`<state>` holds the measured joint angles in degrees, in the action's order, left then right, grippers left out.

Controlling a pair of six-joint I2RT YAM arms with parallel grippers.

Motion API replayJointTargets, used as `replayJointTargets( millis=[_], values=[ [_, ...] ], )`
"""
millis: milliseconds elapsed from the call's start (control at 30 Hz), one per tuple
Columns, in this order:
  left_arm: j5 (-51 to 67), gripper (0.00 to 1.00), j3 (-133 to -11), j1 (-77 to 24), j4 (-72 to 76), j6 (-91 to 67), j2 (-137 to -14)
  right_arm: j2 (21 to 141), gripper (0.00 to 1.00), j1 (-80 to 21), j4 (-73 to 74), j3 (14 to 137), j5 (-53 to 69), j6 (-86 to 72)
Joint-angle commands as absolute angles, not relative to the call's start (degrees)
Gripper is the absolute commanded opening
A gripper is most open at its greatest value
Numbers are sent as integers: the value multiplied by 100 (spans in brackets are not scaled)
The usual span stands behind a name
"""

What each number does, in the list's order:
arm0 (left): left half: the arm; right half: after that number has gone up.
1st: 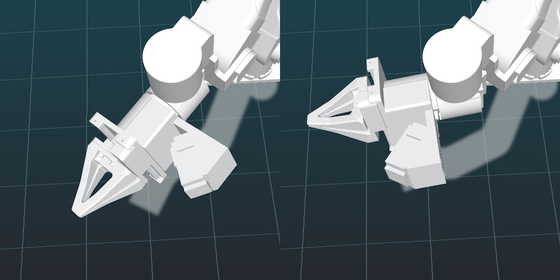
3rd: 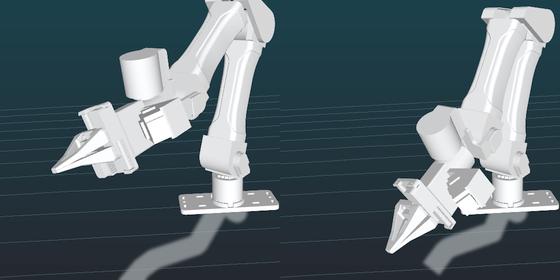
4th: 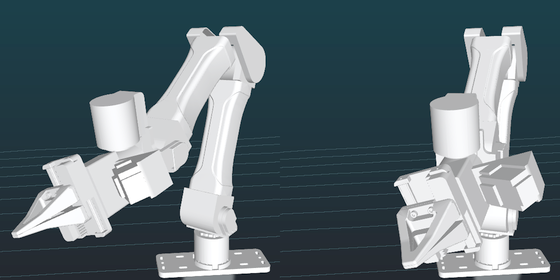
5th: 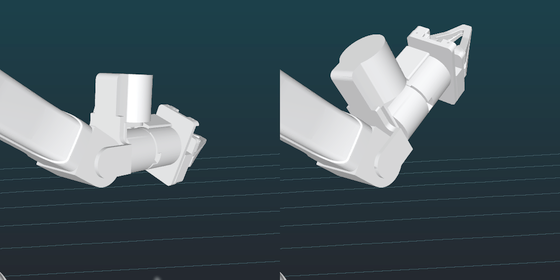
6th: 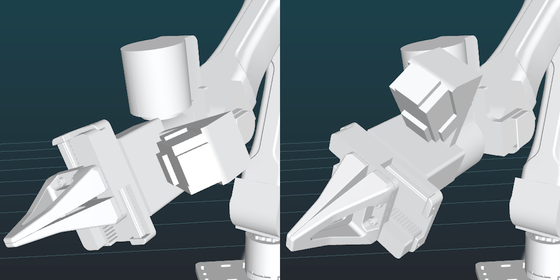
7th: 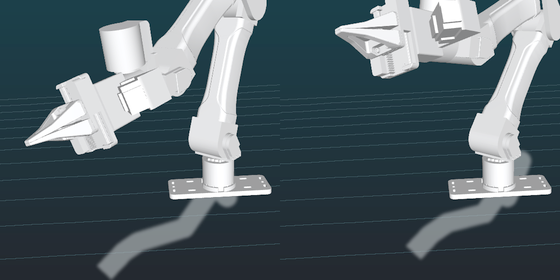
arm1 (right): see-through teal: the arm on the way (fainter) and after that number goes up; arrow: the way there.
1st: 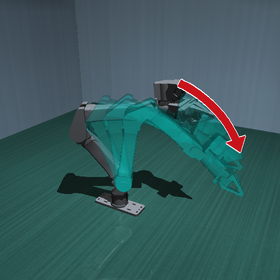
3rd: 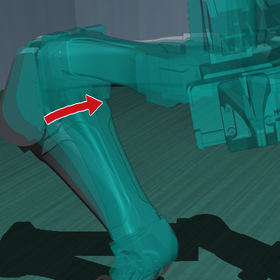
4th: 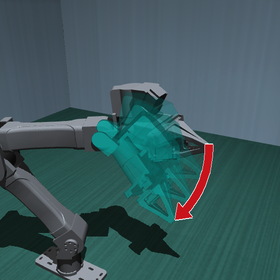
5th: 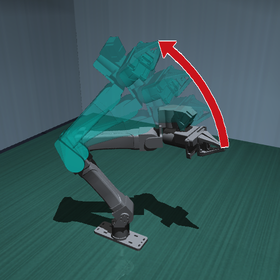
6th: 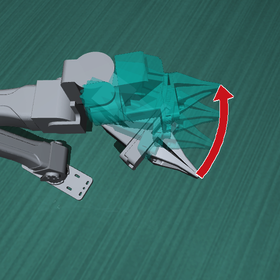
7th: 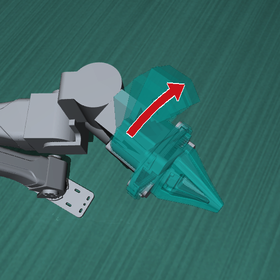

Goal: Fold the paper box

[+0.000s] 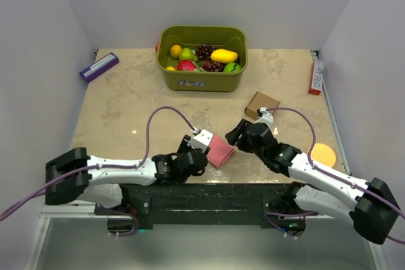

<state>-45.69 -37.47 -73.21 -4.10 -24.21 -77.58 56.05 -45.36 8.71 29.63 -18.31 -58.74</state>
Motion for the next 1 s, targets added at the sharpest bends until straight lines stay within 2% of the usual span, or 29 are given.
replayJointTargets(
  millis=[0,100,233,300,467,633,967],
  values=[
    [-3862,57,-3332,-7102,269,-2373,-7059,5650,67,-4570,150,2874,-1355,-4786],
    [-2879,62,-2875,-6585,832,-2303,-6558,6116,70,-4850,131,3049,-1107,-4046],
    [-1760,68,-2269,-5591,1476,-2390,-6258,6714,75,-5553,386,3410,-1756,-3481],
    [-1276,71,-2163,-5136,1652,-2469,-6258,7047,80,-5800,361,3550,-1863,-3244],
    [-168,75,-2109,-4535,2003,-2470,-6679,7645,84,-6256,448,4059,-2476,-2770],
    [-35,73,-2013,-4334,2425,-2417,-7119,8252,85,-6460,984,4718,-2926,-2321],
    [97,71,-1846,-3929,2619,-2461,-7146,9087,87,-6469,1450,5220,-2848,-1828]
  ],
)
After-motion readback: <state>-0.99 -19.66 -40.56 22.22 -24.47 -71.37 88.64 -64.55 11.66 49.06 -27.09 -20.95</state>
